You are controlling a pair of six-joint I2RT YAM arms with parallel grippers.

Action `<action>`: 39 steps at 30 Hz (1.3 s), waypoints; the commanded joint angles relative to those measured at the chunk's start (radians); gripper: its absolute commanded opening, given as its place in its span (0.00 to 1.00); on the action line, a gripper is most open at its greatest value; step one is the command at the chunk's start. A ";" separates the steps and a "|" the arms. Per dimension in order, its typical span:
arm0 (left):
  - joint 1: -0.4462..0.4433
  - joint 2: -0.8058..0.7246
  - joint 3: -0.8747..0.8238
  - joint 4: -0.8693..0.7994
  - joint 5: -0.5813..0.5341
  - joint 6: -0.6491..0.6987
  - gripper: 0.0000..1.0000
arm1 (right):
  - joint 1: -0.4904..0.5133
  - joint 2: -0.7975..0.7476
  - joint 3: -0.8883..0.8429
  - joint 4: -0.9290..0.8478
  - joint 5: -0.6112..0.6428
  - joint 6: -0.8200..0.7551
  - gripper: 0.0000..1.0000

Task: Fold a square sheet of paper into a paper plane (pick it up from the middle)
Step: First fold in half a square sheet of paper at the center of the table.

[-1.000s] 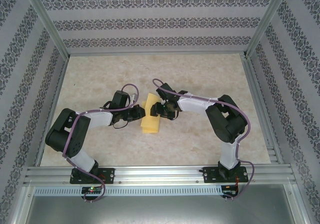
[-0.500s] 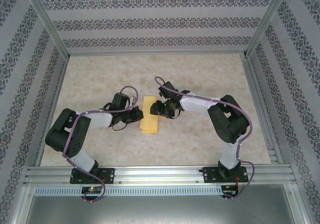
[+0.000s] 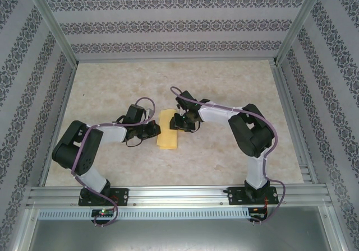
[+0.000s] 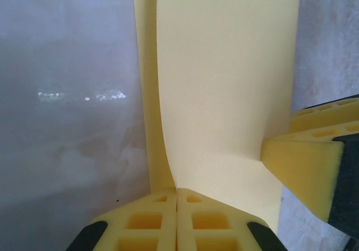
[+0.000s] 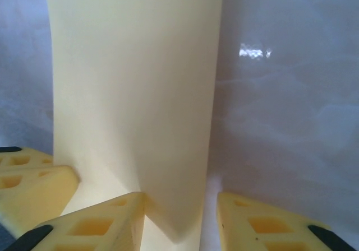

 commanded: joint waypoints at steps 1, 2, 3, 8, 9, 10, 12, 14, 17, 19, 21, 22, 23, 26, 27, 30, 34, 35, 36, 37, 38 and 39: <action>-0.014 -0.002 0.027 -0.065 -0.020 -0.001 0.12 | 0.000 0.025 0.033 -0.033 0.036 -0.031 0.38; -0.015 -0.017 0.040 -0.099 -0.038 -0.005 0.15 | 0.002 0.029 0.034 -0.039 0.045 -0.034 0.37; -0.015 -0.039 0.057 -0.152 -0.061 0.000 0.20 | 0.005 0.034 0.037 -0.049 0.056 -0.040 0.37; -0.014 -0.109 0.168 -0.370 -0.191 0.043 0.38 | 0.013 0.061 0.041 -0.095 0.108 -0.068 0.34; -0.014 -0.117 0.171 -0.365 -0.188 0.039 0.39 | 0.015 0.064 0.041 -0.101 0.117 -0.073 0.34; -0.013 -0.124 0.170 -0.358 -0.185 0.033 0.39 | 0.016 0.065 0.040 -0.102 0.123 -0.079 0.34; -0.014 -0.128 0.171 -0.339 -0.178 0.026 0.39 | 0.020 0.067 0.037 -0.100 0.129 -0.088 0.34; -0.013 -0.123 0.169 -0.323 -0.175 0.018 0.38 | 0.023 0.069 0.038 -0.098 0.131 -0.102 0.35; -0.013 -0.119 0.162 -0.296 -0.189 0.004 0.37 | 0.028 0.080 0.051 -0.112 0.133 -0.131 0.36; -0.011 -0.117 0.157 -0.277 -0.194 -0.009 0.36 | 0.029 0.089 0.059 -0.124 0.134 -0.147 0.36; -0.007 -0.116 0.146 -0.253 -0.193 -0.035 0.36 | 0.030 0.099 0.066 -0.134 0.141 -0.155 0.36; -0.003 -0.115 0.139 -0.236 -0.182 -0.050 0.36 | 0.030 0.103 0.069 -0.138 0.144 -0.162 0.36; 0.000 -0.114 0.139 -0.226 -0.174 -0.059 0.36 | 0.031 0.107 0.073 -0.144 0.150 -0.164 0.36; 0.010 -0.106 0.142 -0.225 -0.163 -0.065 0.36 | 0.031 0.116 0.080 -0.150 0.154 -0.172 0.36; 0.012 -0.103 0.142 -0.227 -0.159 -0.066 0.36 | 0.032 0.118 0.082 -0.151 0.156 -0.174 0.36; 0.019 -0.096 0.136 -0.216 -0.156 -0.071 0.36 | 0.032 0.128 0.091 -0.163 0.163 -0.179 0.37; 0.020 -0.085 0.131 -0.202 -0.148 -0.079 0.35 | 0.032 0.141 0.097 -0.170 0.164 -0.188 0.37; 0.019 -0.082 0.130 -0.200 -0.146 -0.080 0.35 | 0.032 0.142 0.097 -0.171 0.164 -0.191 0.37; 0.020 -0.081 0.130 -0.200 -0.147 -0.080 0.34 | 0.032 0.145 0.098 -0.174 0.165 -0.193 0.37; 0.019 -0.080 0.130 -0.200 -0.146 -0.082 0.34 | 0.032 0.145 0.101 -0.179 0.163 -0.195 0.37; 0.020 -0.079 0.130 -0.199 -0.146 -0.081 0.34 | 0.032 0.147 0.101 -0.180 0.167 -0.197 0.37; 0.020 -0.079 0.130 -0.203 -0.148 -0.079 0.34 | 0.032 0.146 0.101 -0.182 0.170 -0.199 0.37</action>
